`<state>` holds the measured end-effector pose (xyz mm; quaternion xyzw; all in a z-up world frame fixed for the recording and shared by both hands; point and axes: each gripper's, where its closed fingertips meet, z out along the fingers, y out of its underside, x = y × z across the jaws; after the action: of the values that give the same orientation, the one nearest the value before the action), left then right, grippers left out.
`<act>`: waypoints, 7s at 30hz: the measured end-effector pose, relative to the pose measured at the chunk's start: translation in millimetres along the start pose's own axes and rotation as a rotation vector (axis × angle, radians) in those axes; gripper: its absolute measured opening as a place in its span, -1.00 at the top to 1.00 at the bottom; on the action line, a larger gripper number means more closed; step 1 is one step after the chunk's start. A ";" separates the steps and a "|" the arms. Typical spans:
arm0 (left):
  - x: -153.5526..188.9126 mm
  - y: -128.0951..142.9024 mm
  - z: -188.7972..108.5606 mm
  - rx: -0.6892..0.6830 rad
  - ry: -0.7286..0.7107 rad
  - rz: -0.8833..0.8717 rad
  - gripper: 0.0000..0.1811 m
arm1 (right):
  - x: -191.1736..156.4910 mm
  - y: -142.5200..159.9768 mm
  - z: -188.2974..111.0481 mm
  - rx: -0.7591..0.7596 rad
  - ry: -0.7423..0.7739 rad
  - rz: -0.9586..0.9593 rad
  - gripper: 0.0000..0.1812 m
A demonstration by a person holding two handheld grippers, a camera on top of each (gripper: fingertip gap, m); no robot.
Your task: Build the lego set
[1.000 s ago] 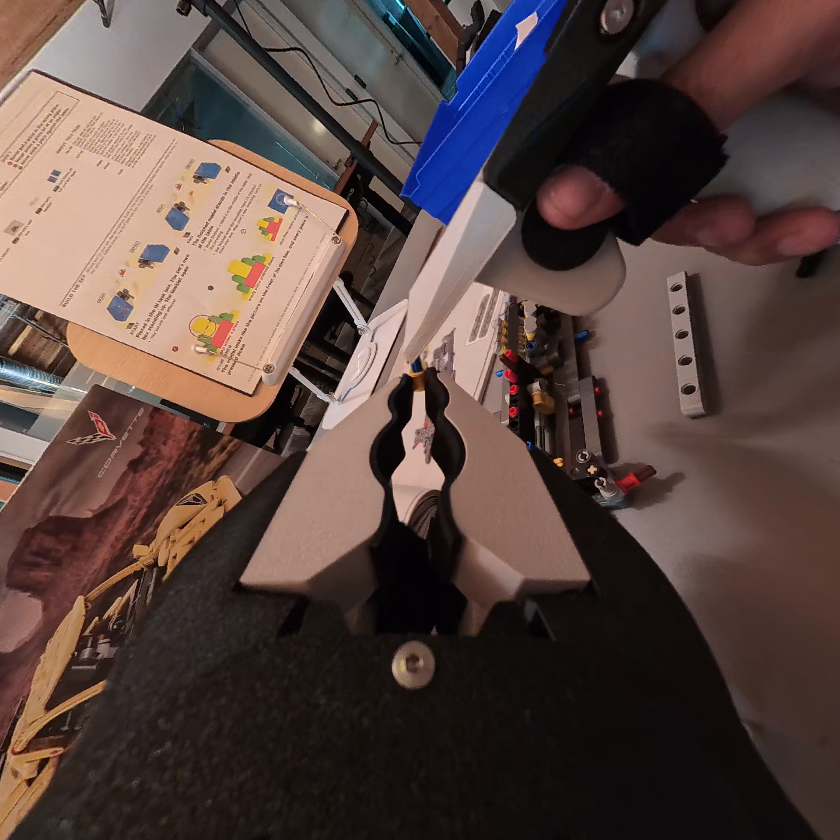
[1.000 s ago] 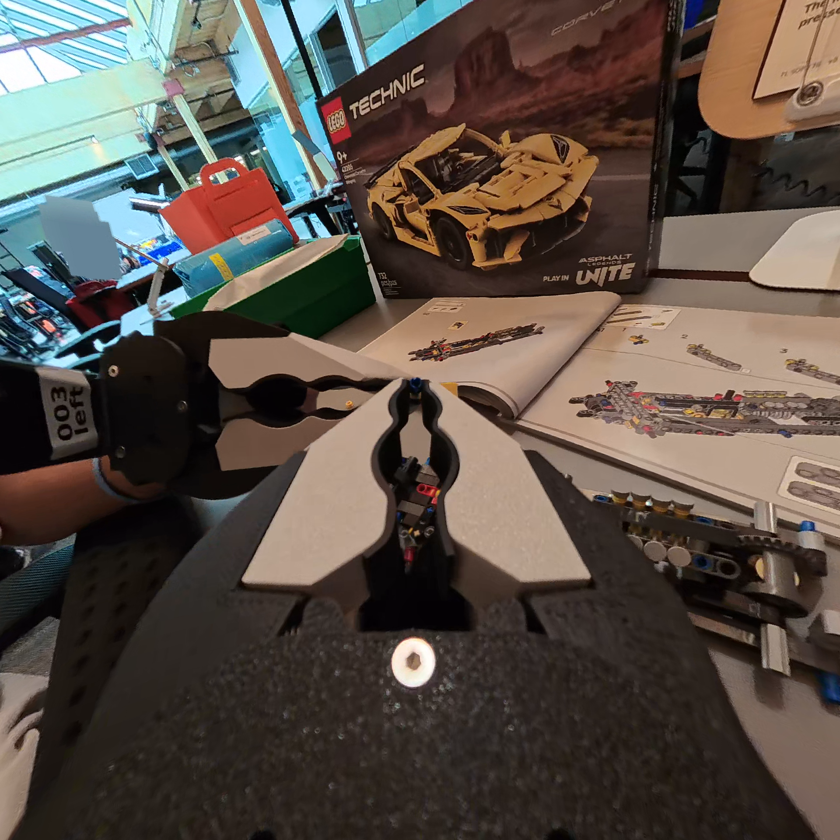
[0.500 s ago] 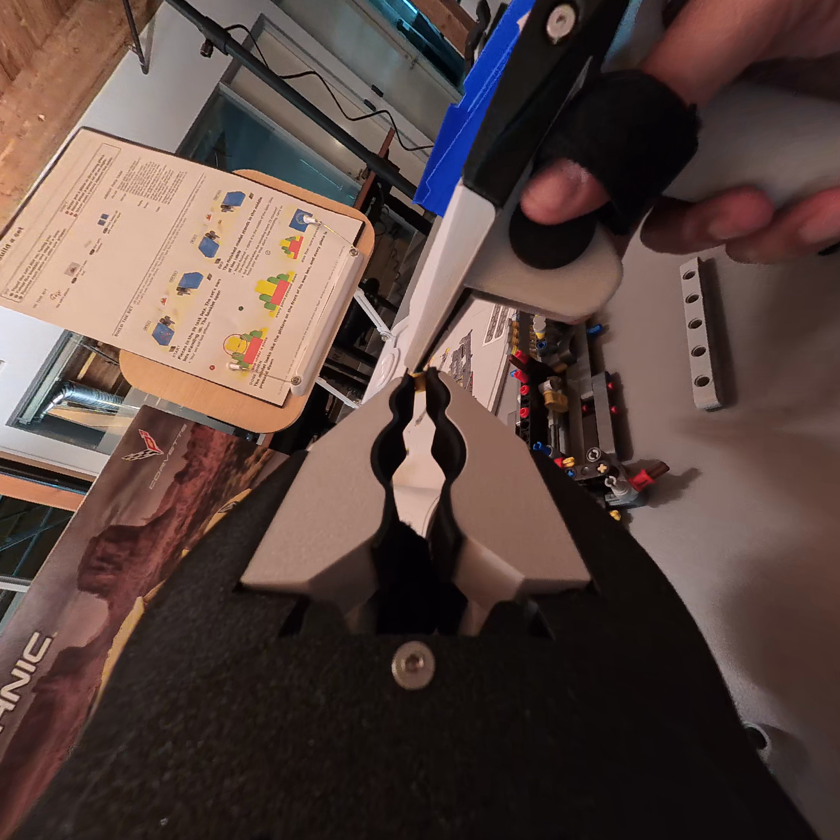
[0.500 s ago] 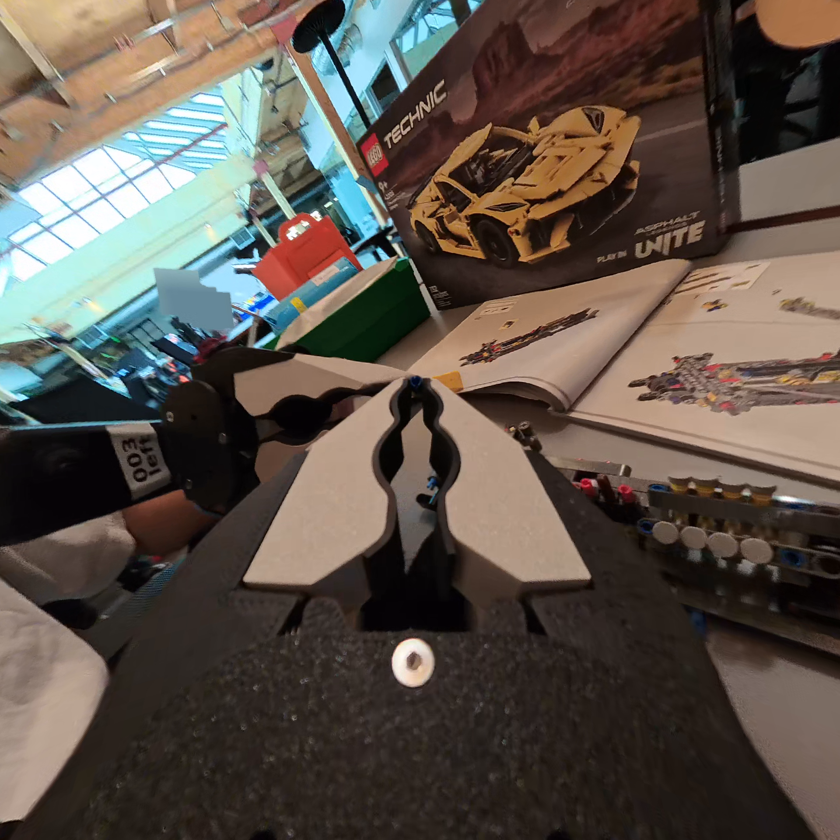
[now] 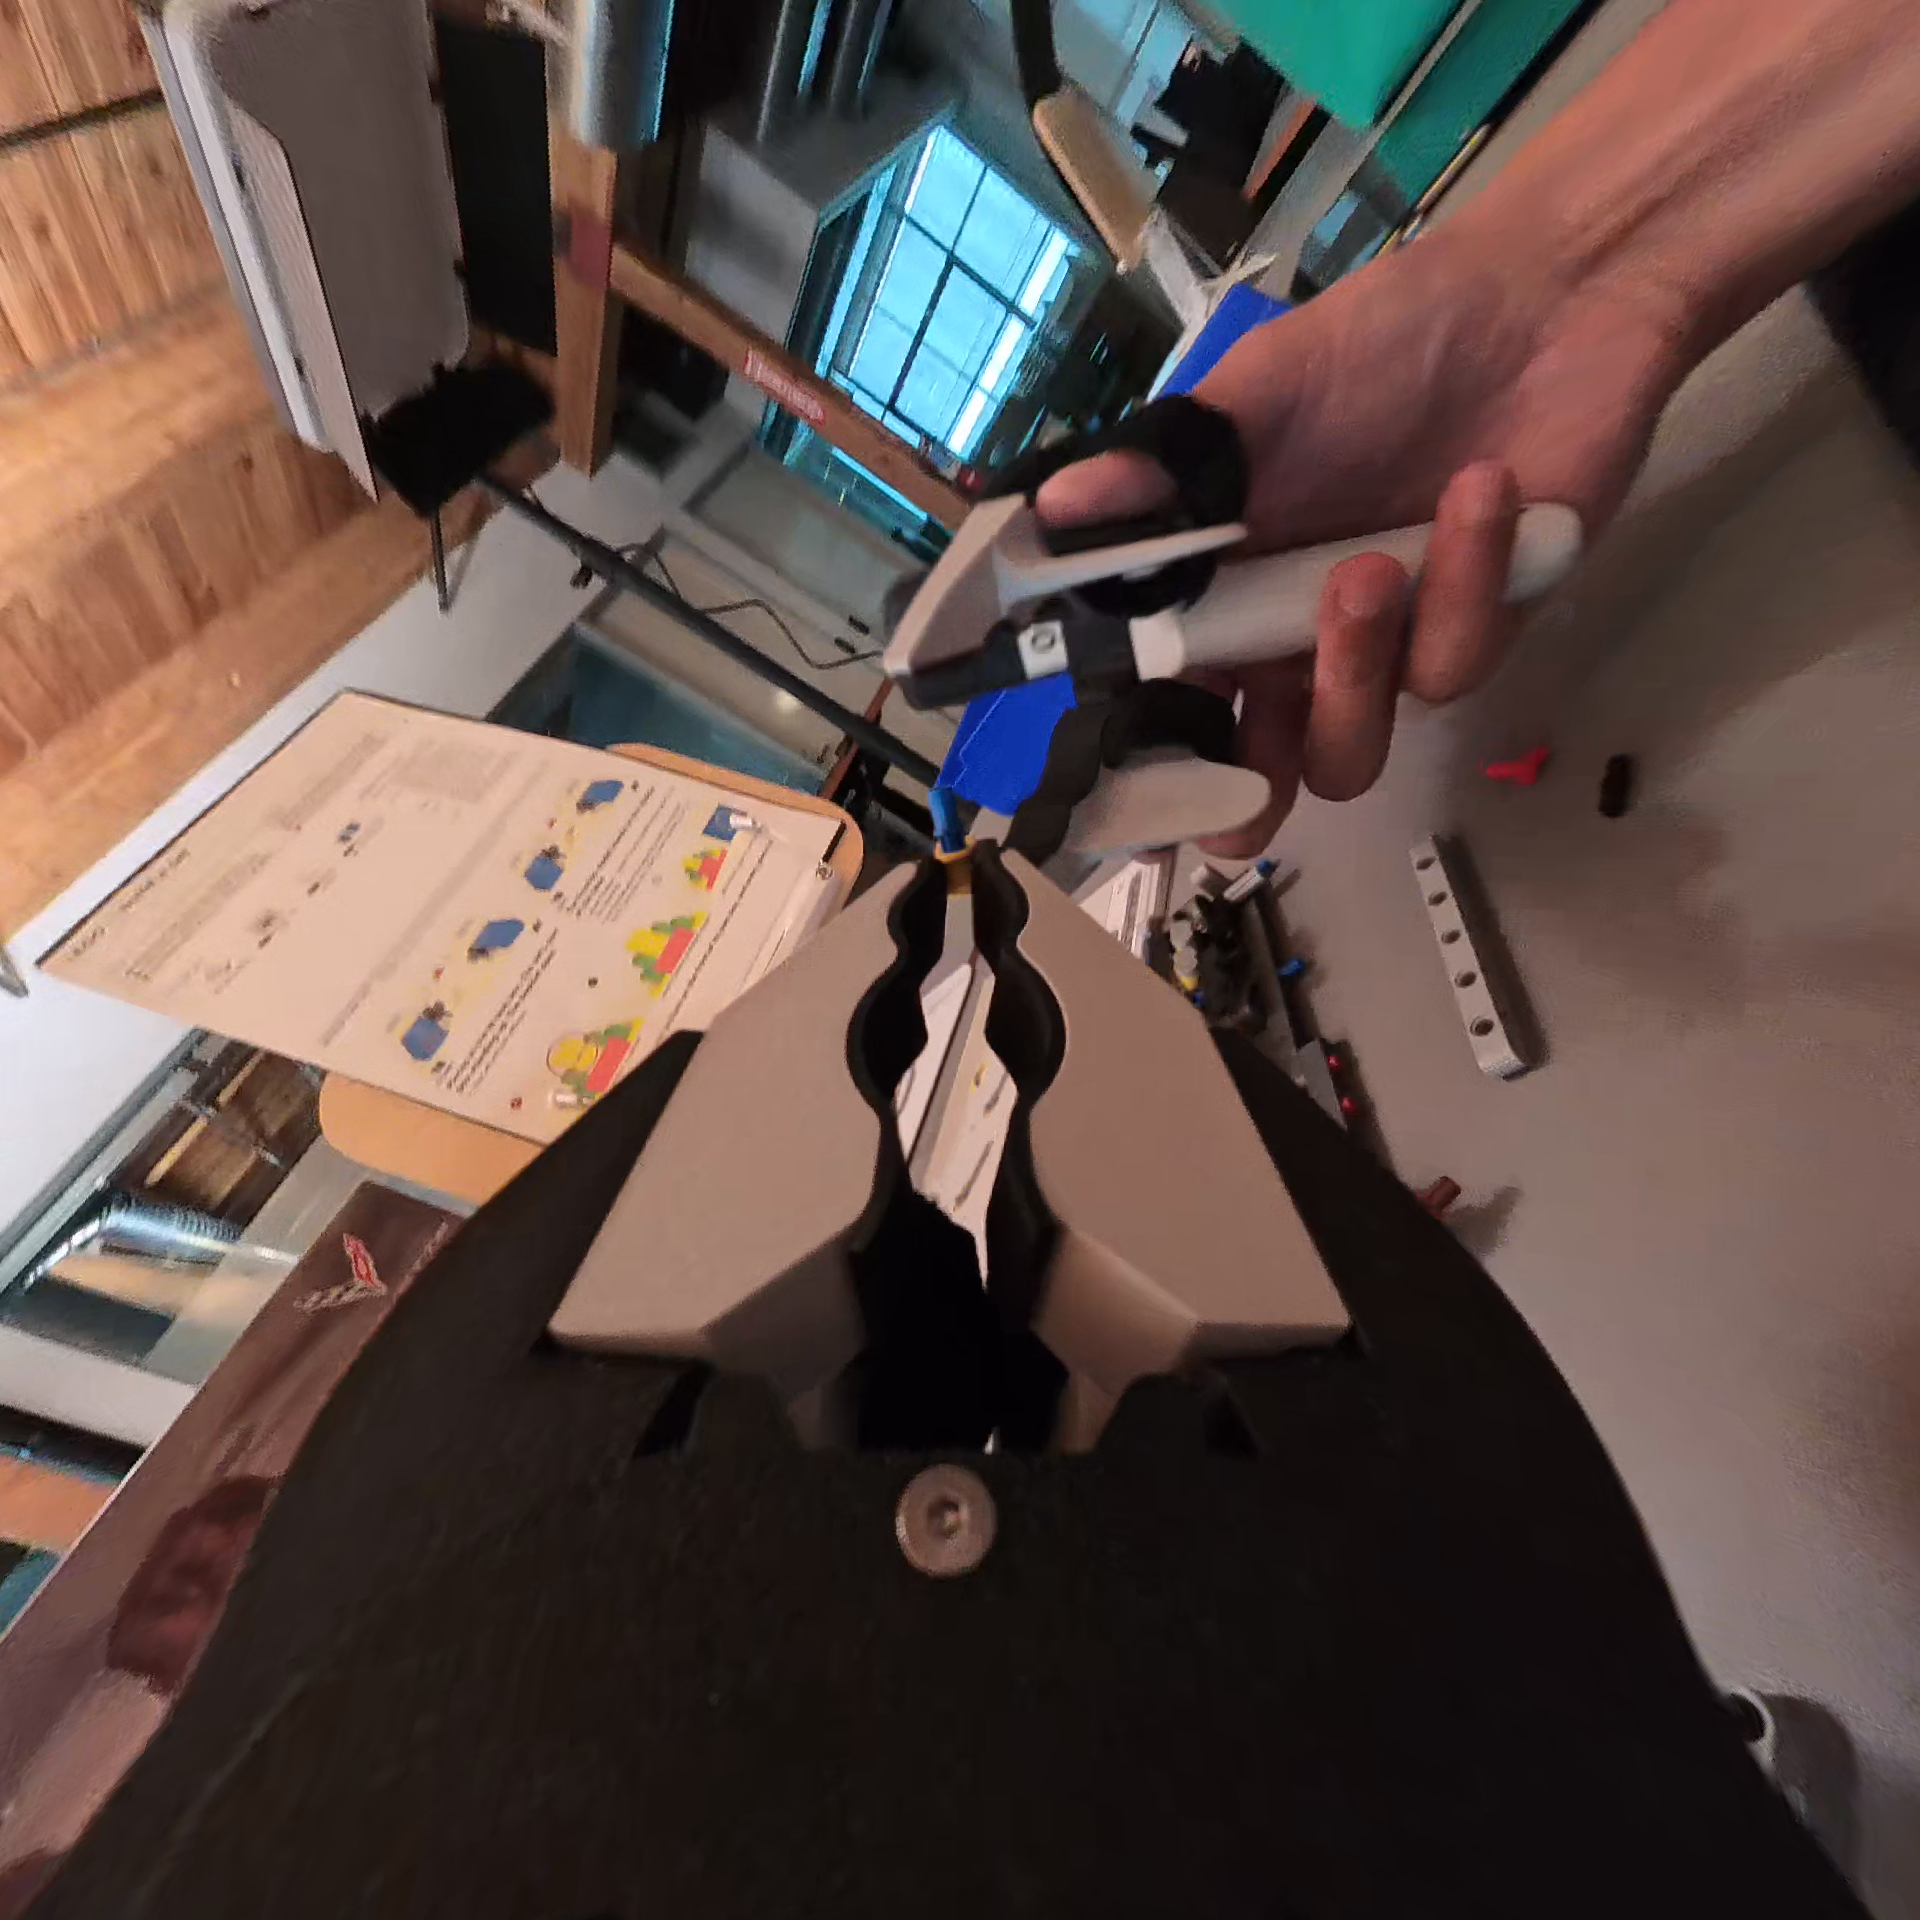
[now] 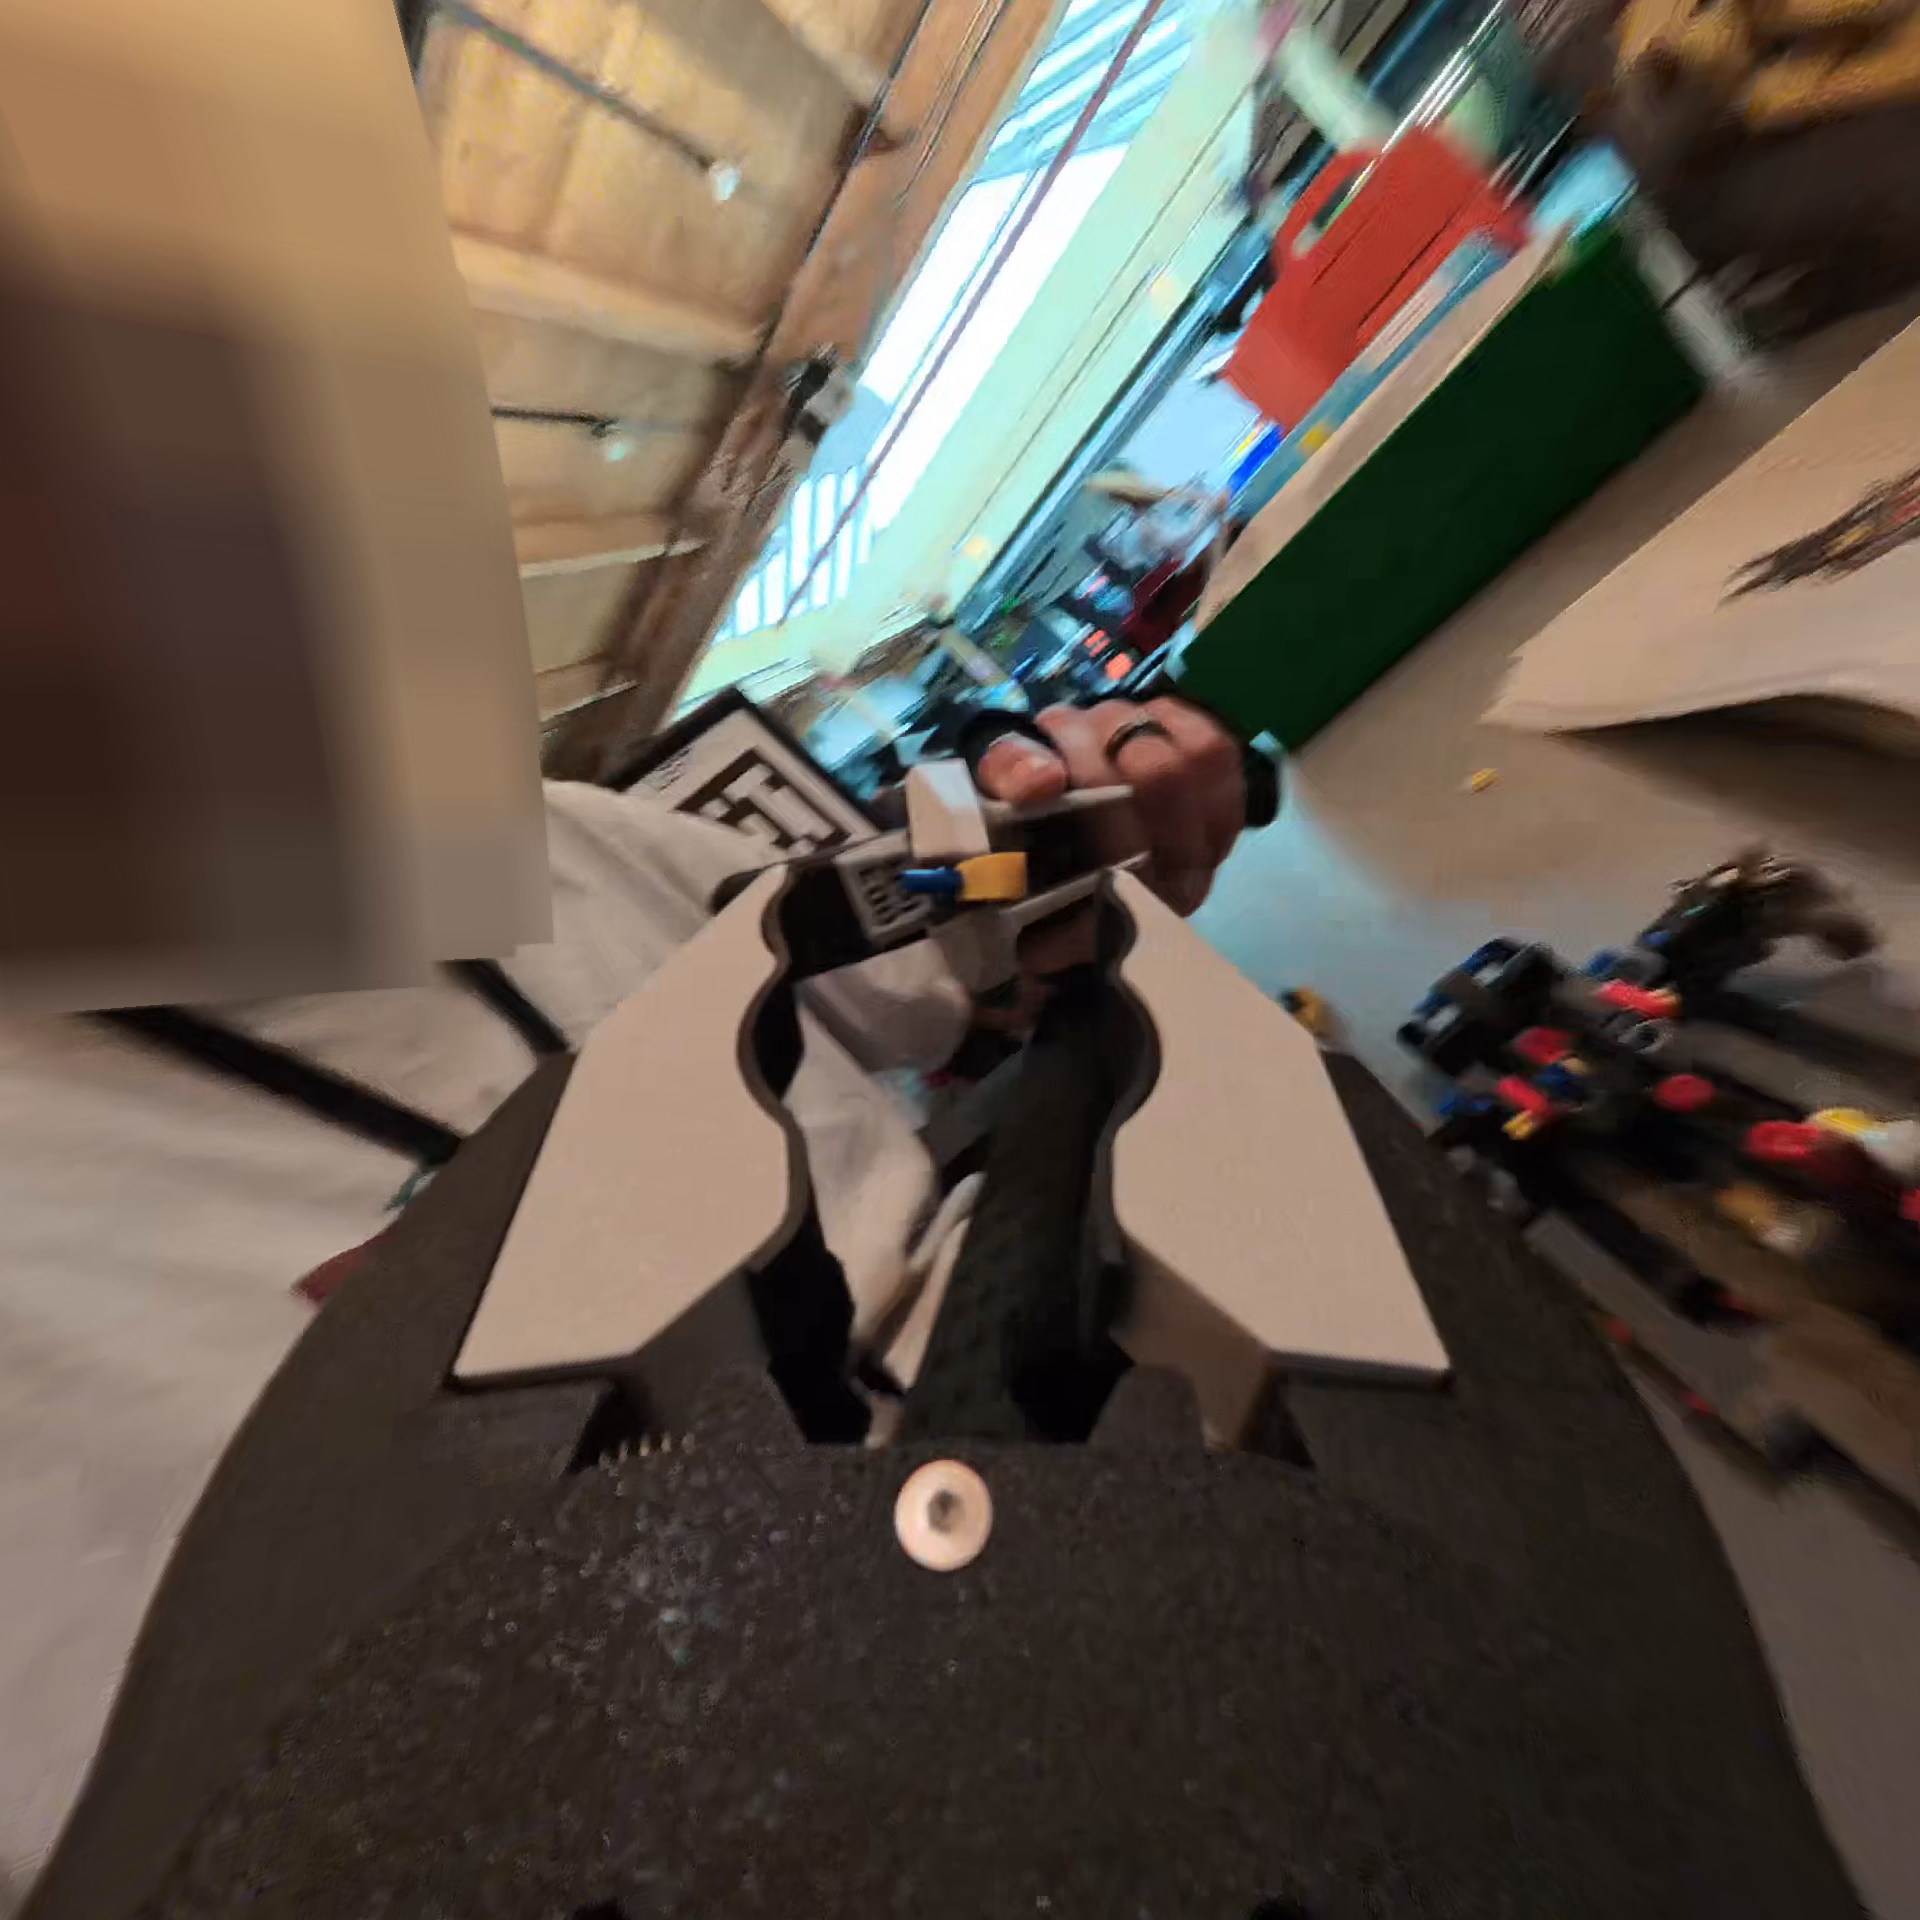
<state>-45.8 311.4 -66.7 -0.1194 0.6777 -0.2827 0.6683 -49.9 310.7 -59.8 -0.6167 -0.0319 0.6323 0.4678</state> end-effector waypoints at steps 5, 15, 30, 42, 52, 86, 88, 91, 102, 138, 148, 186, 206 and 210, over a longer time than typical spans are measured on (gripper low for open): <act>6.1 -8.5 -3.8 0.061 0.037 0.029 0.96 | -9.3 23.7 6.0 -0.184 -0.068 0.026 0.58; 22.2 -12.7 -2.0 0.076 0.094 0.045 0.97 | -6.3 31.3 5.3 -0.169 -0.081 0.062 0.78; 20.3 -8.9 -0.8 0.042 0.088 0.037 0.96 | -0.7 28.3 6.4 -0.123 -0.025 0.004 0.84; 10.4 -6.9 -3.3 0.070 0.127 -0.165 0.96 | -4.1 9.3 -4.1 -0.013 -0.094 0.111 0.77; 17.3 -10.4 -5.3 0.090 0.166 -0.145 0.96 | 1.2 17.3 -2.4 -0.054 -0.056 0.100 0.92; -25.3 1.1 5.1 0.277 0.346 -1.424 0.88 | 2.6 -32.8 11.4 0.286 0.272 -0.416 0.94; -26.7 0.3 4.5 0.288 0.343 -1.439 0.90 | 3.0 -32.7 13.2 0.294 0.260 -0.406 0.94; -26.2 1.6 4.9 0.285 0.349 -1.470 0.92 | 4.3 -32.5 12.5 0.294 0.260 -0.405 0.94; -23.5 8.9 9.9 0.320 0.369 -1.725 0.94 | 12.7 -33.5 6.8 0.297 0.301 -0.402 0.93; -25.5 -2.4 4.8 0.340 0.369 -1.543 0.93 | 6.5 -15.3 15.0 0.171 0.201 -0.298 0.94; -15.9 8.4 1.7 0.197 0.387 -1.352 0.93 | 19.7 -14.5 -46.8 -0.081 0.577 -0.637 0.88; 19.2 17.8 5.3 -0.034 0.432 -1.092 0.93 | 31.4 88.9 -253.4 -1.530 1.332 0.197 0.96; 23.4 15.9 5.1 -0.040 0.443 -1.056 0.93 | 19.8 95.4 -277.1 -1.747 1.391 0.391 0.95; 25.0 15.0 5.0 -0.040 0.445 -1.045 0.93 | 22.7 96.4 -277.3 -1.756 1.379 0.382 0.87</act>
<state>-39.7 308.9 -95.5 -0.3889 0.6583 -0.5814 0.2783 125.9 122.2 -202.2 -0.9435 -0.1052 -0.0226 -0.3134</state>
